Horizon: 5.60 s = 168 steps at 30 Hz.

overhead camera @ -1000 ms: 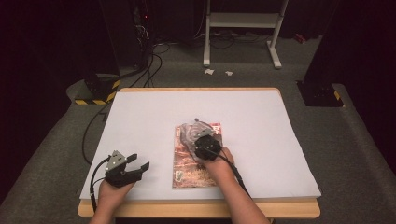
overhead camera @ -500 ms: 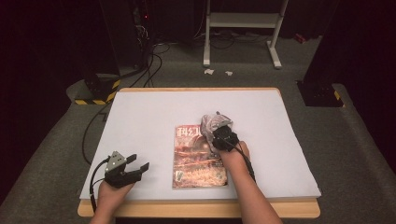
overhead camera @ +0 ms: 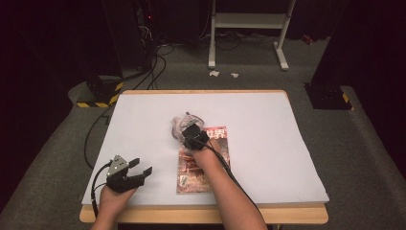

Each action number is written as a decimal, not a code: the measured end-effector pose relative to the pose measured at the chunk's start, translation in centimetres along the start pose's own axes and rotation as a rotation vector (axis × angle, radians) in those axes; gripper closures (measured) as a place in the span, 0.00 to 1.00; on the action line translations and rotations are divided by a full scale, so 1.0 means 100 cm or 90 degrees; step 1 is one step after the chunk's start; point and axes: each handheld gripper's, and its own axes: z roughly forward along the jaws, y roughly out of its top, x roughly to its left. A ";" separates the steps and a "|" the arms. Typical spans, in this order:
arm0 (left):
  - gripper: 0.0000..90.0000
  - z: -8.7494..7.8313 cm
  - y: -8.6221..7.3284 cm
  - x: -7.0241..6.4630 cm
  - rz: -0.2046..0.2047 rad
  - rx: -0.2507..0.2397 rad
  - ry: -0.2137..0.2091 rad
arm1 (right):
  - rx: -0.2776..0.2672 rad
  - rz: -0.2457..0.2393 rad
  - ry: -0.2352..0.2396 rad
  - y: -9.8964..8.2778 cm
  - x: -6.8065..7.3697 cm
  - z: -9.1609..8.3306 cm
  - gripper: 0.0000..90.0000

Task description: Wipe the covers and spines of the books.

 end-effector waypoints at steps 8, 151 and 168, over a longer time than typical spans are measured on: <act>0.37 0.001 0.000 -0.001 -0.002 0.000 0.001 | 0.003 0.020 -0.015 -0.009 -0.020 -0.004 0.67; 0.40 0.029 0.005 -0.060 0.051 0.094 -0.084 | -0.194 0.133 -0.138 -0.157 -0.108 -0.189 0.33; 0.40 0.041 0.008 -0.079 0.073 0.115 -0.110 | -0.126 0.108 0.025 -0.159 -0.057 -0.135 0.42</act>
